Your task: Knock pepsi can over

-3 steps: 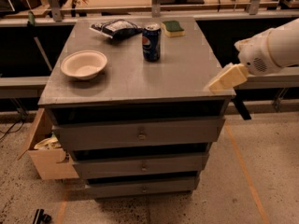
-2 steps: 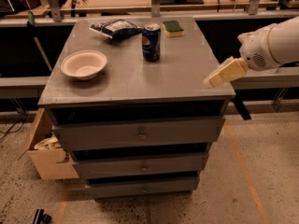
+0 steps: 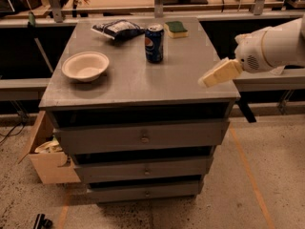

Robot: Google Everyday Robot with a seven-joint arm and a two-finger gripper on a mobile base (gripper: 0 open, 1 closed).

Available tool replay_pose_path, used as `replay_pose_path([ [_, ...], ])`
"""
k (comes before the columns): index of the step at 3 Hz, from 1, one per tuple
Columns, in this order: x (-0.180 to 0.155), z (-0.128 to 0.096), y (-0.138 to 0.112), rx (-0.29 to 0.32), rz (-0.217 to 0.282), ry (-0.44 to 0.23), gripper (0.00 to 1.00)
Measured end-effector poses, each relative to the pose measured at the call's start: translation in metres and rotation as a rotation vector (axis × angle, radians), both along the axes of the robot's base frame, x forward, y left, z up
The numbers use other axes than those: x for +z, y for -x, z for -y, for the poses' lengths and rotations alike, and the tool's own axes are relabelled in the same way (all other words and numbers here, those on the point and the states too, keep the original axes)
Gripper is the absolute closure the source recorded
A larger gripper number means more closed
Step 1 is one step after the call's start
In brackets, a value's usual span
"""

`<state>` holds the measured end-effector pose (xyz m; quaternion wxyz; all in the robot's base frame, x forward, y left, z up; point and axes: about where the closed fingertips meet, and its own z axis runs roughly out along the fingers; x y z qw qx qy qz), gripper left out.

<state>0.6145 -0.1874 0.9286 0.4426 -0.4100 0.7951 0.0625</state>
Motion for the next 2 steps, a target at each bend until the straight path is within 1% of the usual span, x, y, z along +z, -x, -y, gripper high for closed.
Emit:
replay_pose_path([
  [1, -0.007, -0.036, -0.036, 0.009, 0.055, -0.125, 0.0],
  [2, -0.014, -0.071, -0.073, 0.05, 0.102, -0.249, 0.0],
])
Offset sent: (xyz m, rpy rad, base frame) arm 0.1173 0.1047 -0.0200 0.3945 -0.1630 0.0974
